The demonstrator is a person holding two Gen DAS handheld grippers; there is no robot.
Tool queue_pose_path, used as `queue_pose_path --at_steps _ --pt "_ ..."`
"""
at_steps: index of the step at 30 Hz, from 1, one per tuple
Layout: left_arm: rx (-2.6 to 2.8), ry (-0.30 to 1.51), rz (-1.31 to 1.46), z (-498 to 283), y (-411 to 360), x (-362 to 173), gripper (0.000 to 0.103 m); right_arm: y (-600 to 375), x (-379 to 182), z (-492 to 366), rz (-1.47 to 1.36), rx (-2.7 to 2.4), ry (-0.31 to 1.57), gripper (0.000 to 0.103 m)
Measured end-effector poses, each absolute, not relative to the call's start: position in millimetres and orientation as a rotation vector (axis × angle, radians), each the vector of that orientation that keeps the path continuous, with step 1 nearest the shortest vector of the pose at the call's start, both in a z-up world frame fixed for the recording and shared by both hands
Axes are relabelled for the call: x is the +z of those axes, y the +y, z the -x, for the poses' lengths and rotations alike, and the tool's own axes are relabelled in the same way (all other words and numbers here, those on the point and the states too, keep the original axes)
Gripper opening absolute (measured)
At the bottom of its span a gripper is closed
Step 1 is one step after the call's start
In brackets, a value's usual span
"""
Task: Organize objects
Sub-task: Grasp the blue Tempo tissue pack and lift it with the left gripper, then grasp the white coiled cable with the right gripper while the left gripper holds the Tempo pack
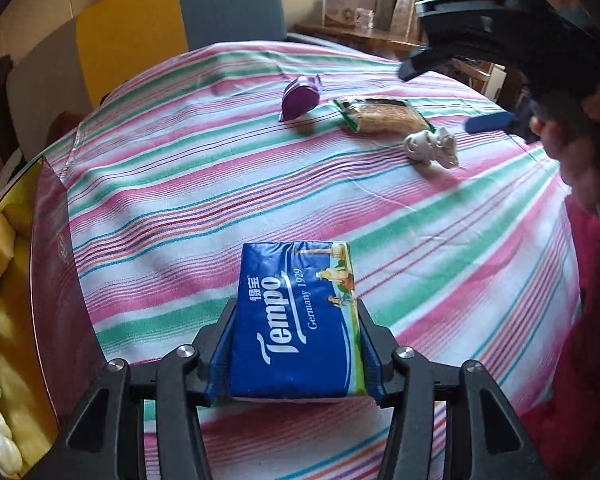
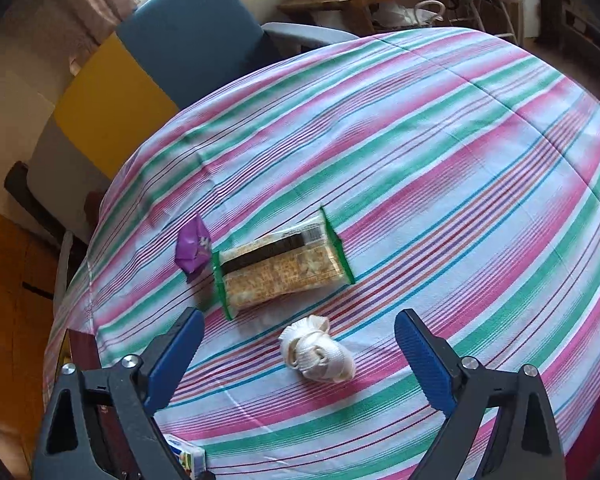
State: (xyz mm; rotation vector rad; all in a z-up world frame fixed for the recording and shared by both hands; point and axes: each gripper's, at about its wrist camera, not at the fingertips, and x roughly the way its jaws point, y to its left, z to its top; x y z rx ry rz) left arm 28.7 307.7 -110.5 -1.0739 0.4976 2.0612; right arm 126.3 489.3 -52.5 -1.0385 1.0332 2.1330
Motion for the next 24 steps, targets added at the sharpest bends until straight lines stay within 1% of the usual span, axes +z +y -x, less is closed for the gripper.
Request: queue_pose_path --at_steps 2,8,12,16,17,21,22,23,24 --pt "2.053 0.492 1.039 -29.3 303.9 -110.9 0.053 478.1 -50.6 -115.3 1.089 2.183 0.981 0.088" --pt "2.051 0.477 0.990 -31.7 295.6 -110.2 0.053 444.0 -47.8 -79.9 1.236 2.293 0.734 0.085" --pt "2.038 0.454 0.988 -26.7 293.8 -111.5 0.053 461.3 -51.7 -92.4 1.189 2.199 0.707 0.084" --pt "2.037 0.449 0.979 -27.5 293.2 -112.9 0.053 491.3 -59.0 -112.1 1.144 2.081 0.813 0.084" --pt "2.036 0.447 0.979 -27.2 293.4 -113.1 0.053 493.5 -60.1 -112.2 1.146 2.070 0.813 0.084" --pt "2.037 0.448 0.971 -27.0 293.6 -113.1 0.053 492.2 -76.1 -99.6 1.276 2.040 0.764 0.084" --pt "2.036 0.450 0.970 -27.0 293.7 -113.0 0.053 489.4 -82.0 -95.9 1.326 2.034 0.729 0.068" --pt "2.037 0.450 0.969 -26.8 293.9 -112.9 0.053 486.7 -87.7 -91.5 1.380 2.021 0.684 0.032" --pt "2.035 0.450 0.968 -26.6 293.9 -112.8 0.053 483.9 -91.3 -87.7 1.407 2.021 0.641 0.034"
